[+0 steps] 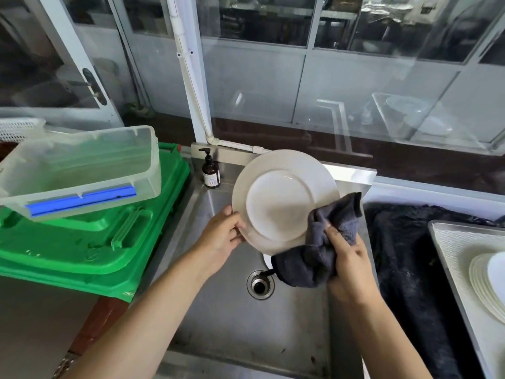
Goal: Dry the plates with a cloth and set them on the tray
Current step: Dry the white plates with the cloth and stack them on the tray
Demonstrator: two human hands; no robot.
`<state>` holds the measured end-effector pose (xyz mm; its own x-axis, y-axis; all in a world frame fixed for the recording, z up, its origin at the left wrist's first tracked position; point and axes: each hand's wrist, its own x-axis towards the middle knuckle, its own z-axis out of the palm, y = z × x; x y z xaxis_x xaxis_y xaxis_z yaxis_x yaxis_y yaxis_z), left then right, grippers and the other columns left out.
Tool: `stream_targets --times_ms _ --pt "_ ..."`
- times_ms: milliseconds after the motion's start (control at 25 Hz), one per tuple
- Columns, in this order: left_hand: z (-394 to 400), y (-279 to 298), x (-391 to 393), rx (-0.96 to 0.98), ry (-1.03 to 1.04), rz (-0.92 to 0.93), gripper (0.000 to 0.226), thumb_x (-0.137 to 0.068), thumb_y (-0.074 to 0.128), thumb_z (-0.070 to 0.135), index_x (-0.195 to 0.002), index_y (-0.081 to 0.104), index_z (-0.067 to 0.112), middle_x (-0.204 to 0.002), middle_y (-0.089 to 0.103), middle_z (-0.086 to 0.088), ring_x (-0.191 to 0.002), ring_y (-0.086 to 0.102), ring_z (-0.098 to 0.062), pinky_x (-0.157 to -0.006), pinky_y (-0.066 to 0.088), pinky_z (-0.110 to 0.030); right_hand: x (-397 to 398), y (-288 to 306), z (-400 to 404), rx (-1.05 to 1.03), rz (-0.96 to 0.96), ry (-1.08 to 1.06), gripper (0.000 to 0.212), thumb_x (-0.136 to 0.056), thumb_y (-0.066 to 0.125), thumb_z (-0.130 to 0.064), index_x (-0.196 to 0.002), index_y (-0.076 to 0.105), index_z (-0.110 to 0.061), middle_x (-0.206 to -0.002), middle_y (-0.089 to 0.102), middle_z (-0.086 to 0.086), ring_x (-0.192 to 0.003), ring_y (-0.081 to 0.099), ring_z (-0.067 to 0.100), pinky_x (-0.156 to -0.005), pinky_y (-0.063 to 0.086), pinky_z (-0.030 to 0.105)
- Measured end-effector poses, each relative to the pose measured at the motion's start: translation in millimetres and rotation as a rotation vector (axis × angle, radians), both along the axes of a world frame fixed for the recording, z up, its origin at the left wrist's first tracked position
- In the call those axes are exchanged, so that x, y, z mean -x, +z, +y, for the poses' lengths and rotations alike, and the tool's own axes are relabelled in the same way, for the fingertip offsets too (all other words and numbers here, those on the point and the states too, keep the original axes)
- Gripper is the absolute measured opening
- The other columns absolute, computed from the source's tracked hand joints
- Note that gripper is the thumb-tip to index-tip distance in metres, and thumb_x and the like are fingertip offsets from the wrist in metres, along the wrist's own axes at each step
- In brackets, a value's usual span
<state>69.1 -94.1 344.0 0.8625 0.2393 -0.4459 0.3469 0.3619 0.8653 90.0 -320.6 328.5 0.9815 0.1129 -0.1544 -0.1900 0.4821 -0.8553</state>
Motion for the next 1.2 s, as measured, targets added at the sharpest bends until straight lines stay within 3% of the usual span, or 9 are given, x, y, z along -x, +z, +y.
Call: stream_targets --times_ms 120,240,360,480,560,760,840,1000,1200 --pt "3.2 3.6 1.3 0.408 -0.015 -0.112 0.045 -0.079 0.039 -0.007 -0.109 0.061 0.019 -0.096 0.069 -0.005 -0.087 0.063 -0.023 -0.072 0.057 -0.034 -2.4 3.7 -4.3 -0.12 0.184 0.004 0.047 -0.084 0.068 -0.023 -0.127 0.067 -0.004 -0.122 0.073 0.016 -0.106 0.074 0.022 -0.075 0.06 0.025" --pt "-3.6 12.2 3.4 0.538 -0.07 -0.105 0.051 -0.068 0.046 -0.006 -0.113 0.06 0.014 -0.112 0.069 -0.012 -0.095 0.068 -0.028 -0.076 0.061 -0.04 -2.2 6.7 -7.2 -0.167 0.349 0.035 0.06 -0.072 0.07 -0.028 -0.124 0.066 0.002 -0.116 0.071 0.018 -0.087 0.076 0.019 -0.065 0.06 0.023" --pt "-11.0 14.8 2.6 0.506 -0.051 -0.069 0.05 -0.069 0.045 -0.008 -0.111 0.058 0.015 -0.112 0.069 -0.014 -0.094 0.068 -0.03 -0.071 0.062 -0.041 -3.1 5.3 -8.2 -0.135 0.325 0.02 0.045 -0.08 0.07 -0.025 -0.118 0.07 0.0 -0.11 0.075 0.019 -0.091 0.076 0.025 -0.067 0.062 0.029" --pt "-14.7 18.2 0.9 0.433 -0.024 -0.051 0.041 -0.077 0.039 -0.011 -0.102 0.06 0.014 -0.102 0.07 -0.013 -0.083 0.07 -0.028 -0.071 0.059 -0.044 -6.9 -4.4 -3.0 0.188 0.261 -0.175 0.019 -0.097 0.06 -0.016 -0.112 0.071 -0.011 -0.098 0.078 0.013 -0.09 0.076 0.02 -0.069 0.061 0.03" --pt "-15.7 22.7 1.3 0.384 -0.051 -0.06 0.04 -0.078 0.038 -0.012 -0.098 0.062 0.013 -0.099 0.07 -0.014 -0.081 0.069 -0.028 -0.072 0.057 -0.041 -10.2 -7.7 2.6 0.365 0.18 -0.306 0.023 -0.098 0.052 -0.014 -0.113 0.069 -0.022 -0.099 0.076 0.006 -0.092 0.072 0.013 -0.079 0.059 0.029" --pt "-12.4 31.6 4.9 0.284 -0.127 -0.064 0.044 -0.079 0.039 -0.012 -0.109 0.062 0.011 -0.101 0.067 -0.014 -0.087 0.064 -0.028 -0.064 0.057 -0.033 -24.6 1.6 -0.5 0.571 -0.044 -0.383 0.024 -0.097 0.051 -0.006 -0.102 0.066 -0.023 -0.081 0.071 -0.022 -0.076 0.063 -0.01 -0.065 0.046 0.003" --pt "-10.4 33.8 8.3 0.272 -0.14 -0.07 0.047 -0.078 0.039 -0.012 -0.112 0.062 0.01 -0.102 0.067 -0.013 -0.09 0.063 -0.028 -0.063 0.056 -0.033 -33.2 16.0 -5.7 0.651 -0.117 -0.445 0.025 -0.096 0.059 -0.011 -0.118 0.059 -0.023 -0.09 0.067 -0.023 -0.083 0.06 -0.019 -0.067 0.041 -0.002" --pt "-16.1 41.9 16.2 0.189 -0.163 -0.075 0.045 -0.059 0.051 -0.003 -0.102 0.059 0.008 -0.094 0.063 -0.013 -0.086 0.058 -0.028 -0.063 0.051 -0.031 -48.0 47.5 -8.9 0.848 -0.395 -0.48 0.021 -0.099 0.061 -0.019 -0.118 0.064 -0.026 -0.094 0.069 -0.013 -0.086 0.064 0.005 -0.071 0.041 0.004" --pt "-22.0 49.3 15.0 0.017 -0.139 -0.063 0.044 -0.051 0.05 0.0 -0.094 0.059 0.006 -0.083 0.052 -0.013 -0.078 0.051 -0.025 -0.059 0.039 -0.026 -28.0 35.2 17.0 0.963 -0.567 -0.067 0.049 -0.099 0.063 -0.034 -0.145 0.046 -0.041 -0.139 0.052 -0.017 -0.126 0.043 -0.013 -0.104 0.034 0.007"
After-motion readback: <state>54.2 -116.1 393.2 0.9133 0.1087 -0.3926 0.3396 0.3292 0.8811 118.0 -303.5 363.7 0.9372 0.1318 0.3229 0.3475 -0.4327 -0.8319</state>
